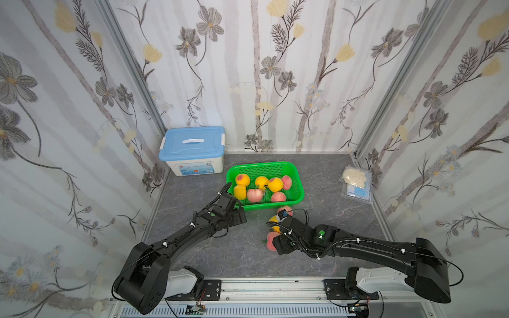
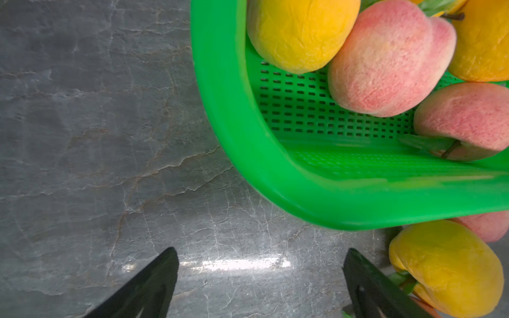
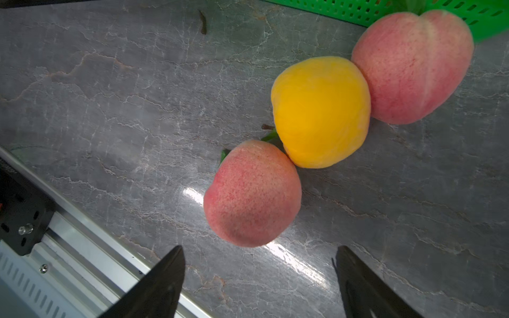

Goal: Put the peaches into the basket
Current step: Pick up the peach from the center of the board.

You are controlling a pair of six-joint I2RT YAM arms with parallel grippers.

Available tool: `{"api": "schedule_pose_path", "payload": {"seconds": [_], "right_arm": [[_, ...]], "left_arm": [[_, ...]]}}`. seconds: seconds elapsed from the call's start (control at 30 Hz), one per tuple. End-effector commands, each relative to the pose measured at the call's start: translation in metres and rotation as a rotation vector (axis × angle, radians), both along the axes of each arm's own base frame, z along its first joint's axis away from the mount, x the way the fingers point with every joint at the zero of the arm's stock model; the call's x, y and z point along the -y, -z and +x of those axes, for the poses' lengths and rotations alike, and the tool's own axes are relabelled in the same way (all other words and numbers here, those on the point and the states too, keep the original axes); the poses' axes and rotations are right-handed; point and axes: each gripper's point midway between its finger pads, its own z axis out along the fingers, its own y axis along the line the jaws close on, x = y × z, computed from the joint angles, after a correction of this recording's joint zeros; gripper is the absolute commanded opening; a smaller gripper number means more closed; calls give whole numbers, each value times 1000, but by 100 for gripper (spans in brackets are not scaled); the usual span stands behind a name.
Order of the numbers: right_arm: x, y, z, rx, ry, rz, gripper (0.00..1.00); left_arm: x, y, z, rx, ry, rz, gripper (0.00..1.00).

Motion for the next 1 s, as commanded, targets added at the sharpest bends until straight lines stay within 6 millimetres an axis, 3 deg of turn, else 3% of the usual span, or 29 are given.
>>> {"api": "schedule_pose_path", "payload": {"seconds": [0.0,0.27,0.97], "right_arm": [[-4,-3,7,31,44,-17,86],[-25,6,7,15,15,-49,86],[-26,49,10,-9,21,-149,86]], "left_arm": [[4,-2,2,14,9,-20,96],[5,-1,1,10,11,-29,96],[-1,-4,-6,17,1,-25,96]]}}
